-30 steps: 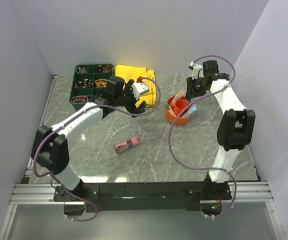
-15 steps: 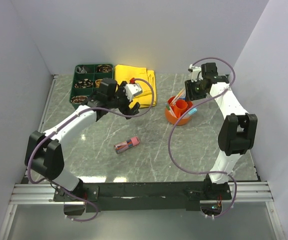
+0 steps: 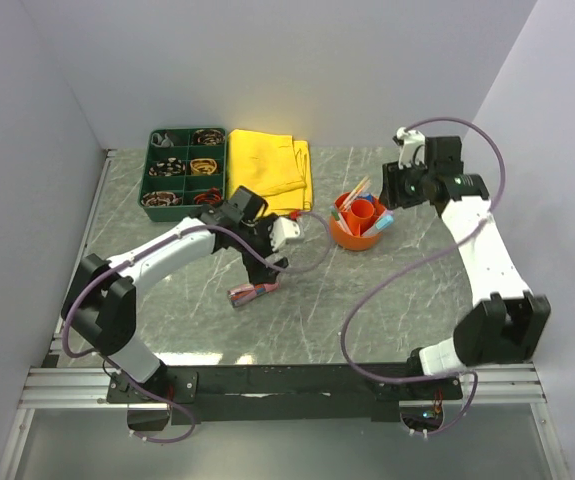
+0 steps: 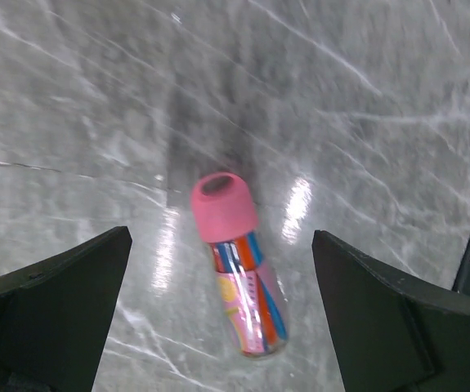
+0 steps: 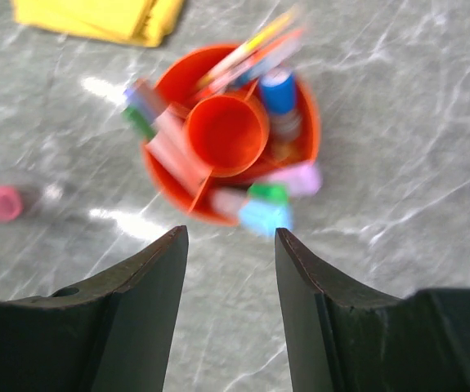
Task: Sort the stationery into containers
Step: Pick up the stationery from the center of the board.
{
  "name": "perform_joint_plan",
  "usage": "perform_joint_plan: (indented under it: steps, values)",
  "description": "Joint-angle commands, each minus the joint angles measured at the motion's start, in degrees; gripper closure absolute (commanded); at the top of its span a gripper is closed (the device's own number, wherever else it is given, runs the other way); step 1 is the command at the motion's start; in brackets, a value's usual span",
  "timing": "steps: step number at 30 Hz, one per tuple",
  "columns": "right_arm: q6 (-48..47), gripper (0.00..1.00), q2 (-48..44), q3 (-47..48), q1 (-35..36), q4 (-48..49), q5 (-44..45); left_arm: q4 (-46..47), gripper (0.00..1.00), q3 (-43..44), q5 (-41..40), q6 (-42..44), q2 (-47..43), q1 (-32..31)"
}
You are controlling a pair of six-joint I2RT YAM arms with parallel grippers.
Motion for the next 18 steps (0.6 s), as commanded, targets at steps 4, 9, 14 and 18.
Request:
perform_joint_plan:
  steps: [4,9,14,18]
  values:
    - [2.48,0.44,-14.69,-12.46,-0.11,0.91,-6.09,-5.32,0.01,-3.28,-9.13,2.47,0.21,-2.33]
    - [3.71,0.44,-20.85,-17.66,-1.51,1.7,-7.95,-3.4,0.0,-9.25,-13.62,3.87,-2.07,-2.25]
    - [4.5,0.44,-22.35,-18.01,-2.48,1.44,-9.18,-0.23,0.01,-13.83,-17.31,5.28,-1.12,-2.33]
    - [4.94,0.43,-22.97,-17.48,-3.96,1.17,-11.28,1.09,0.04,-13.39,-15.92,4.05,0.56,-2.33]
